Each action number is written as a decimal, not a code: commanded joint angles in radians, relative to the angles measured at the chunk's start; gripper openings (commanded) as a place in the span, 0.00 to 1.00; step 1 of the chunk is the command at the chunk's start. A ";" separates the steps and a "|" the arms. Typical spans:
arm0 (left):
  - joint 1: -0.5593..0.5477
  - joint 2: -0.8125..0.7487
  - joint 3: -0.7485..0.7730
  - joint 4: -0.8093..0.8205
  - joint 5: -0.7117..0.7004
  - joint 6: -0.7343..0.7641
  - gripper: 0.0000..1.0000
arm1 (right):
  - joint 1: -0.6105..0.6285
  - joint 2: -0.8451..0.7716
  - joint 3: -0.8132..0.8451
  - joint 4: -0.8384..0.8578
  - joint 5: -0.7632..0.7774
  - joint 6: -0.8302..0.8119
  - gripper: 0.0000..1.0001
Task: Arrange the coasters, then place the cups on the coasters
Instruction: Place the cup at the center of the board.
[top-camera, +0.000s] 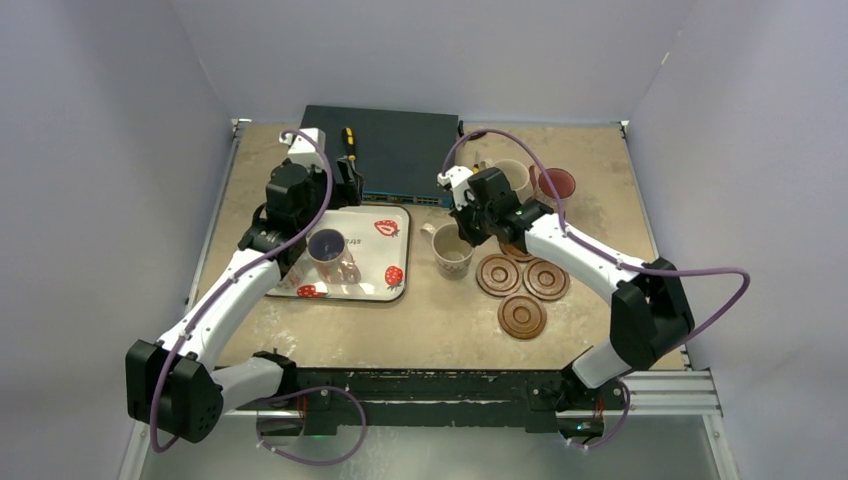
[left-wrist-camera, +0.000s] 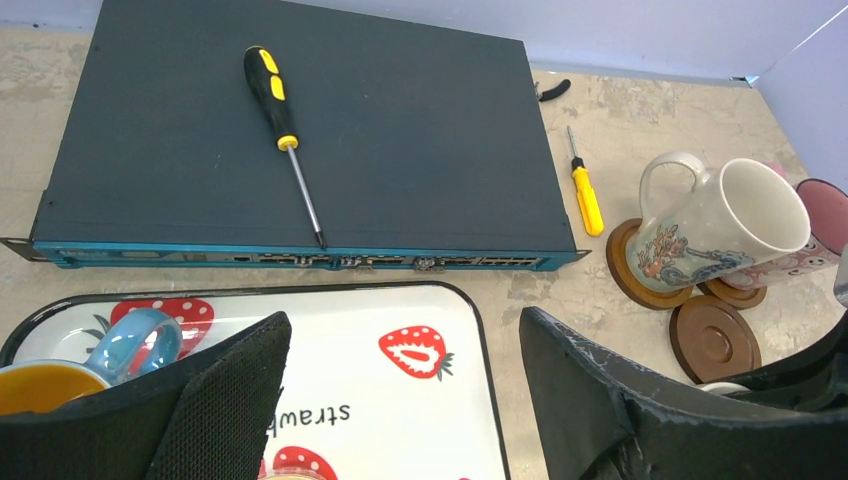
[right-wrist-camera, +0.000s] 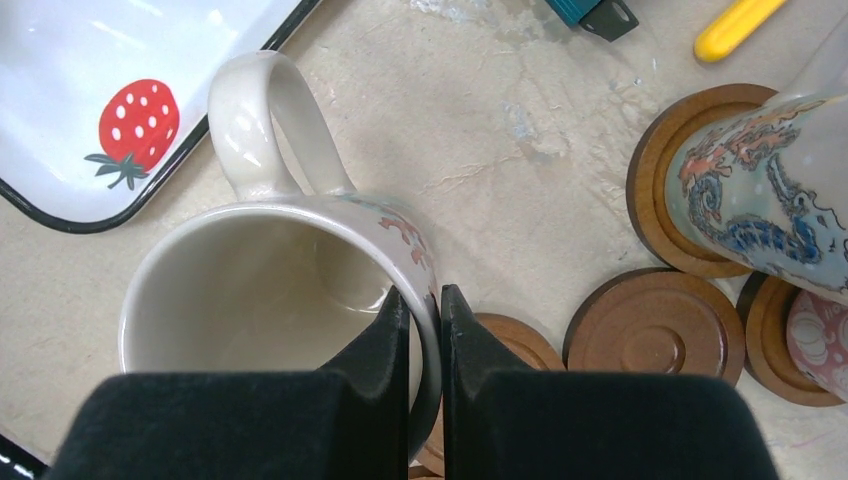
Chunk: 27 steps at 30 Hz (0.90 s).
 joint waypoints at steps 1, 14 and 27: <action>0.005 0.007 0.041 0.013 0.010 0.010 0.80 | 0.019 0.004 0.066 0.077 0.029 -0.009 0.00; 0.005 0.007 0.044 0.013 0.019 0.012 0.80 | 0.094 0.016 0.150 -0.054 0.258 0.137 0.42; 0.005 0.004 0.046 0.013 0.023 0.005 0.80 | 0.135 0.005 0.166 -0.366 0.527 0.672 0.55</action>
